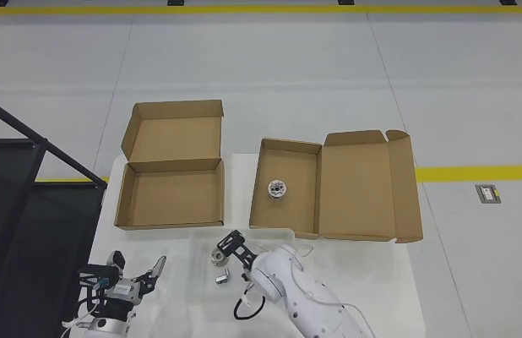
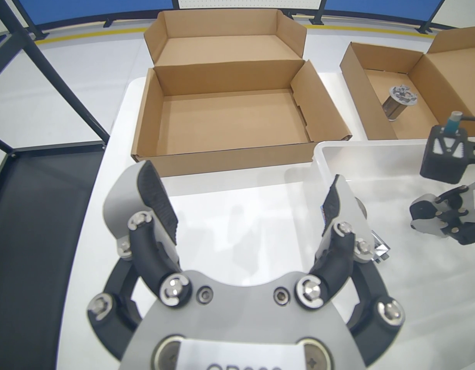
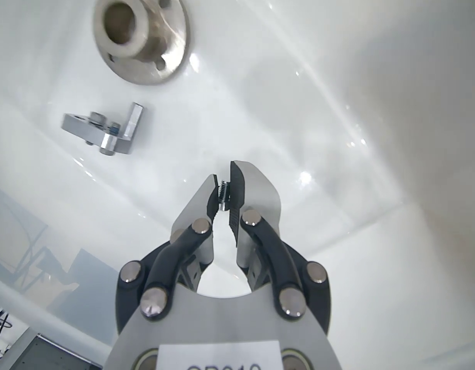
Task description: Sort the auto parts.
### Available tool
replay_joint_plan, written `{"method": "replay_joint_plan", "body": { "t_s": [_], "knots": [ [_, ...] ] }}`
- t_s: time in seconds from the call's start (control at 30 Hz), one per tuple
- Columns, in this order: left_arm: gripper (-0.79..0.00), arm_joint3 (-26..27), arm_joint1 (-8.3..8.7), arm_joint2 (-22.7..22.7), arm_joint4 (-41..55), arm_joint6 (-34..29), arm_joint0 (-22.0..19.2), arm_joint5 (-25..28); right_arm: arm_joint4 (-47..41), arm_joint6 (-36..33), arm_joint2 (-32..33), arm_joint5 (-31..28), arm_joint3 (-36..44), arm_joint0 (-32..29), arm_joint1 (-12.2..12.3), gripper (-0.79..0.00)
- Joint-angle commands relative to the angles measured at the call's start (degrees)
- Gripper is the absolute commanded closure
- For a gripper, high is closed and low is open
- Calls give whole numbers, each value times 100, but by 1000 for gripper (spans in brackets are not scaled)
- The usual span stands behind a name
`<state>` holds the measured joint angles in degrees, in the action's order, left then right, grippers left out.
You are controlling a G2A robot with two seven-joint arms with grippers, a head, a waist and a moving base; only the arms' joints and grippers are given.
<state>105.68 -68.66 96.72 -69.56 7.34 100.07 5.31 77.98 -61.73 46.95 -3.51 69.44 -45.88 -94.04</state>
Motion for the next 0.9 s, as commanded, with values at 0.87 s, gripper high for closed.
{"method": "replay_joint_plan", "body": {
  "t_s": [0.87],
  "knots": [
    [-785,0,0,0,0,0,0,0,1541,2065,1602,-184,498,32,395,0]
  ]
}}
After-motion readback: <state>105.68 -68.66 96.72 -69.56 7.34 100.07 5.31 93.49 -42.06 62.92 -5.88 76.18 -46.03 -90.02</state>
